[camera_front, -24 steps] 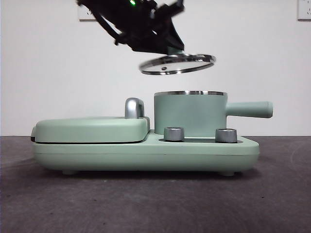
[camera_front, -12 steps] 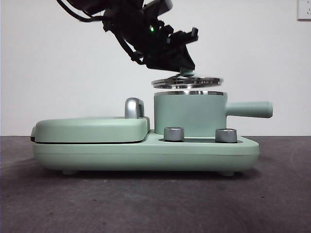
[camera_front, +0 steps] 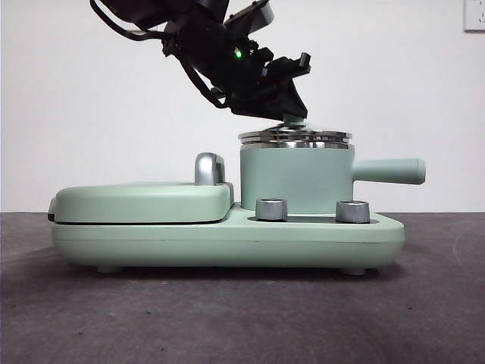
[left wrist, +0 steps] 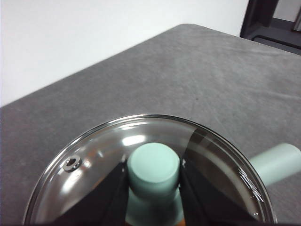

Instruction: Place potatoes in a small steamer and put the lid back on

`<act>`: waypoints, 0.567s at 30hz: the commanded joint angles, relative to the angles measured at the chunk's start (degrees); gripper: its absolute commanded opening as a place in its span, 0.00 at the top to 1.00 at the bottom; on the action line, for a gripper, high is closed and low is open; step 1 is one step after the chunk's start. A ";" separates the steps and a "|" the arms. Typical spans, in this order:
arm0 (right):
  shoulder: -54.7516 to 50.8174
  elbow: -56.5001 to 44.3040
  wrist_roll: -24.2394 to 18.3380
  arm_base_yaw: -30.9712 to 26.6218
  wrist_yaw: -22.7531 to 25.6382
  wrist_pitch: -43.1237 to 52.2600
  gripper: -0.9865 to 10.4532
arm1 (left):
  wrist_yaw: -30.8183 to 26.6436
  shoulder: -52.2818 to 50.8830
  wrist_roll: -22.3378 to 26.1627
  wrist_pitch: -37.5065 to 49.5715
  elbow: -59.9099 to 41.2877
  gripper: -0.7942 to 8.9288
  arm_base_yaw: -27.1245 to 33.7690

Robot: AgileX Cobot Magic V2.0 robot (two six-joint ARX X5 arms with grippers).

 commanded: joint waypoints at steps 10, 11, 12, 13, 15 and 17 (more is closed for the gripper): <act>0.15 0.48 0.17 0.39 0.31 0.39 0.62 | 0.44 2.38 0.83 -0.02 2.08 0.91 -0.68; 0.15 0.48 0.17 0.39 0.31 0.39 0.62 | 0.44 2.38 0.83 -0.87 2.08 0.91 -0.68; 0.15 0.48 0.17 0.39 0.31 0.39 0.62 | 0.42 2.38 0.81 -1.44 2.05 0.91 -0.68; 0.15 0.48 0.17 0.39 0.31 0.39 0.62 | 0.42 2.38 0.83 -2.27 2.08 0.91 -0.63; 0.15 0.48 0.17 0.39 0.31 0.42 0.62 | 0.42 2.38 0.85 -4.04 2.08 0.91 -0.42; 0.15 0.48 0.17 0.39 0.31 0.39 0.62 | 0.42 2.38 0.85 -5.38 2.08 0.91 -0.31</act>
